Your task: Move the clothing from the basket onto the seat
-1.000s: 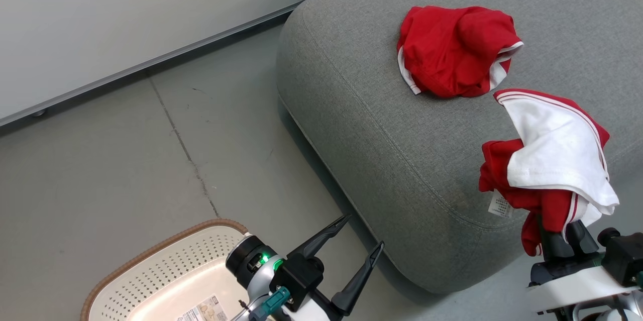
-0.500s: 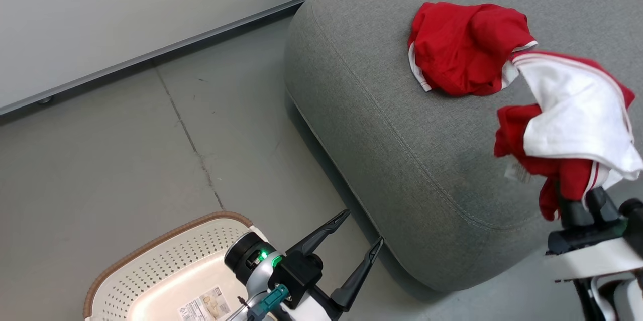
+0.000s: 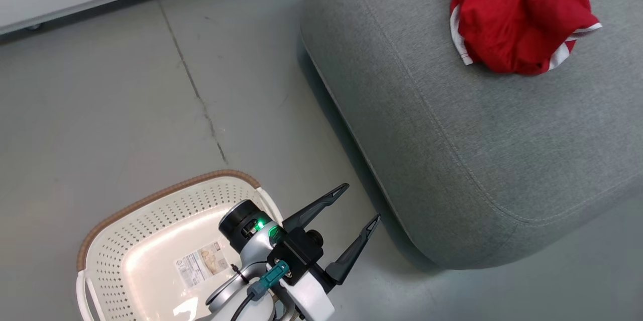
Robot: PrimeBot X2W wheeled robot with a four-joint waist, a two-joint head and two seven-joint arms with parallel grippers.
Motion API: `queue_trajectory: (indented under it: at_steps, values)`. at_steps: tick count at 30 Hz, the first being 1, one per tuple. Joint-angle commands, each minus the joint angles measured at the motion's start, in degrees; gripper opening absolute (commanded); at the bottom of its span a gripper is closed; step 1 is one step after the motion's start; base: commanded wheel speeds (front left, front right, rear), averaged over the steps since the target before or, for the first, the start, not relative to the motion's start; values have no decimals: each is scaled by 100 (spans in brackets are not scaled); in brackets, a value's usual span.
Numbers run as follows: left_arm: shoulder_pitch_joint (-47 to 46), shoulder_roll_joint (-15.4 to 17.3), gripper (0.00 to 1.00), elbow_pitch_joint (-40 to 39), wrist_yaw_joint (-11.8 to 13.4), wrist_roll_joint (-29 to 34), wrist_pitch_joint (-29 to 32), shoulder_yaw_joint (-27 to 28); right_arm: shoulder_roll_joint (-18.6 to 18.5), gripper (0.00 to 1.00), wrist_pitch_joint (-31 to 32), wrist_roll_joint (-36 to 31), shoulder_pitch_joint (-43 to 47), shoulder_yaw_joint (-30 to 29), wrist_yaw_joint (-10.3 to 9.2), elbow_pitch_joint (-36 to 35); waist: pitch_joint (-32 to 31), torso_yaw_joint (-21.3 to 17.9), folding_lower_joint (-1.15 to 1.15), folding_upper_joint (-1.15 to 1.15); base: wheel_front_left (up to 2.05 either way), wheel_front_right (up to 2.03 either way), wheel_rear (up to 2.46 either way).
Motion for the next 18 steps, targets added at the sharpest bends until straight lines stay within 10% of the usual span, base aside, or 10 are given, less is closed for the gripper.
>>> queue_trajectory:
  at_steps: [1,18]
  values:
    - [-184,94,100,14,-7,30,-4,-41,-142,0,-32,31,-339,-93,1,27,355,223,0,0,0,0,0]
    - [-949,358,100,-57,-7,154,-4,-428,-1083,0,-22,176,-2413,-781,1,2249,1655,931,0,0,0,0,0]
